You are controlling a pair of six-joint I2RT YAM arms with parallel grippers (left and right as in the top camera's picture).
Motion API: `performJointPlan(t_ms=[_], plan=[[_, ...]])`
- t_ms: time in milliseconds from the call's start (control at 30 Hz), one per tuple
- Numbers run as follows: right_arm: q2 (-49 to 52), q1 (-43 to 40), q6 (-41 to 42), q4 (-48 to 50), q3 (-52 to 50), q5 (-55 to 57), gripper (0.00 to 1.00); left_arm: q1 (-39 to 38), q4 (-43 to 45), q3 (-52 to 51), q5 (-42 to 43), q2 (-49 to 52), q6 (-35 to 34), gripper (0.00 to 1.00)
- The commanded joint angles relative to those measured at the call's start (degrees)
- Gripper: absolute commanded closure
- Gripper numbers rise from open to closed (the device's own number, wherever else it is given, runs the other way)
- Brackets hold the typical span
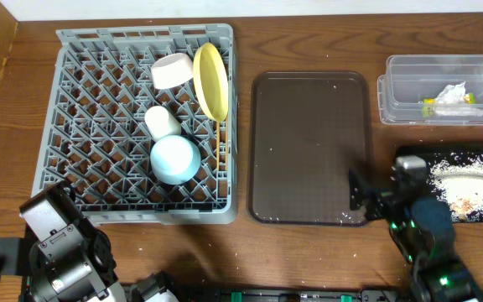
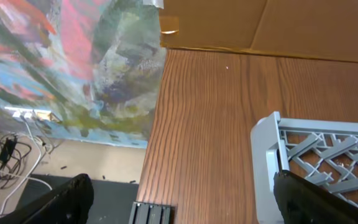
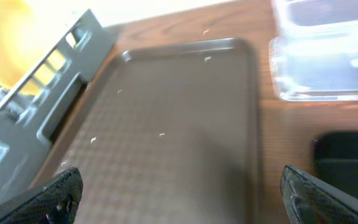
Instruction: Sort waste into correct bins and load items into the dishwasher
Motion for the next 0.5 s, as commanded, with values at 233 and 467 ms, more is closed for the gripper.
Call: performJointPlan(t_ms=[233,467], plan=[[-16.5,-8.1,-0.7,2.0,-9.1,0.6,0.01,0.4,-0.3,0.9,-0.5,0.0,-0.9,0.06],[-22.8,-14.6,-3.3,-3.6,-9.1,-0.3,0.01,0.4,-0.3,0.9,-0.5,0.0,-0.9,0.06]])
